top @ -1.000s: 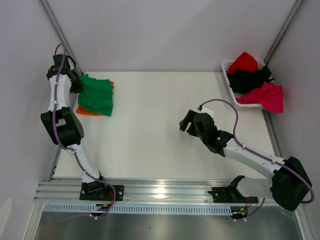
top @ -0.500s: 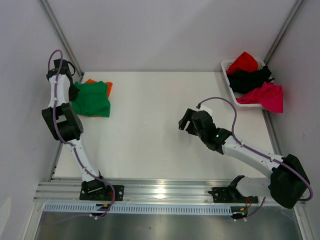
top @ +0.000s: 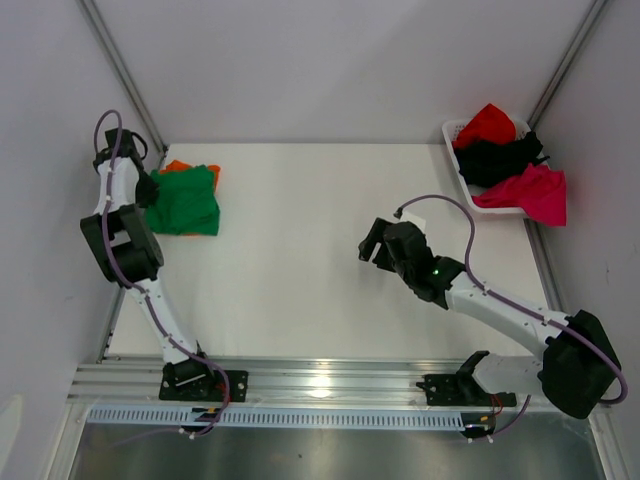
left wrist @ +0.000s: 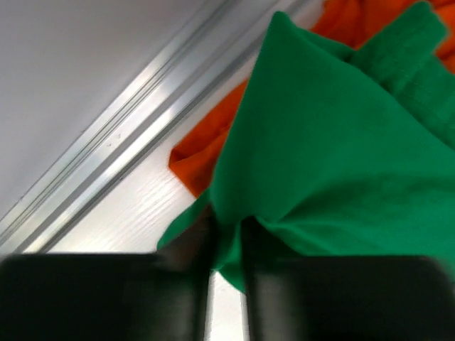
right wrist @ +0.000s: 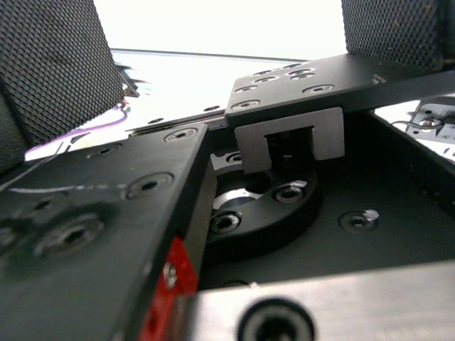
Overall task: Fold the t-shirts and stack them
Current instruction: Neatly place the folded tshirt to the corner
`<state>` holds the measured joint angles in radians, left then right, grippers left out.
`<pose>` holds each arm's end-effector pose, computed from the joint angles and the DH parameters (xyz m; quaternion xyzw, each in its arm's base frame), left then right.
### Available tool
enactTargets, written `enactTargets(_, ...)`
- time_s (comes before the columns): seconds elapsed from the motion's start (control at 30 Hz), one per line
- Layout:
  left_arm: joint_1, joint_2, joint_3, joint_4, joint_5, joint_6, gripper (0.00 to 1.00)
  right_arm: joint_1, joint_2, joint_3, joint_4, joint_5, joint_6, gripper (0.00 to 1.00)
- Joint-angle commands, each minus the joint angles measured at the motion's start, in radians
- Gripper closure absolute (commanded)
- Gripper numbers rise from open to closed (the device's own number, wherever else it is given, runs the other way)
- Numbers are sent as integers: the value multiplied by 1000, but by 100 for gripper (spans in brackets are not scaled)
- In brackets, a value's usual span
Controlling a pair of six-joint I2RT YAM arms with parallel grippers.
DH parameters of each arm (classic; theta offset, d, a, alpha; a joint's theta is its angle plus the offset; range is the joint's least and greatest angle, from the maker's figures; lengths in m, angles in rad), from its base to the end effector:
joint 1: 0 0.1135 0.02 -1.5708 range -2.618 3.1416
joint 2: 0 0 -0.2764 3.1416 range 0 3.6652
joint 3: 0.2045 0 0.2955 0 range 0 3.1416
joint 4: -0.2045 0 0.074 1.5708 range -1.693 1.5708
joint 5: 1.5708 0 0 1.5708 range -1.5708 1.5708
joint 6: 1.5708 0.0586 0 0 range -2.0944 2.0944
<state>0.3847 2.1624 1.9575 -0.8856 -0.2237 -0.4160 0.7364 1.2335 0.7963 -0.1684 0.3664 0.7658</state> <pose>0.4866 0.2110 0.2265 -0.4006 0.8786 0.1047 0.2380 0.2526 0.2006 0.2329 0.0973 0.8696 0.1935 0.4437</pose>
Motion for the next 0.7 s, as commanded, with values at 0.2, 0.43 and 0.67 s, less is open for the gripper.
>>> enactTargets(0.2, 5, -133, -42, 149, 173, 2, 44, 1, -60, -14, -16, 28, -2, 20)
enactTargets(0.43, -24, -255, -68, 149, 195, 9, 39, 1, -86, -57, -6, 35, 6, 21)
enactTargets(0.67, -93, -383, -91, 155, 70, 88, 38, 1, -118, -112, 3, 46, 12, 20)
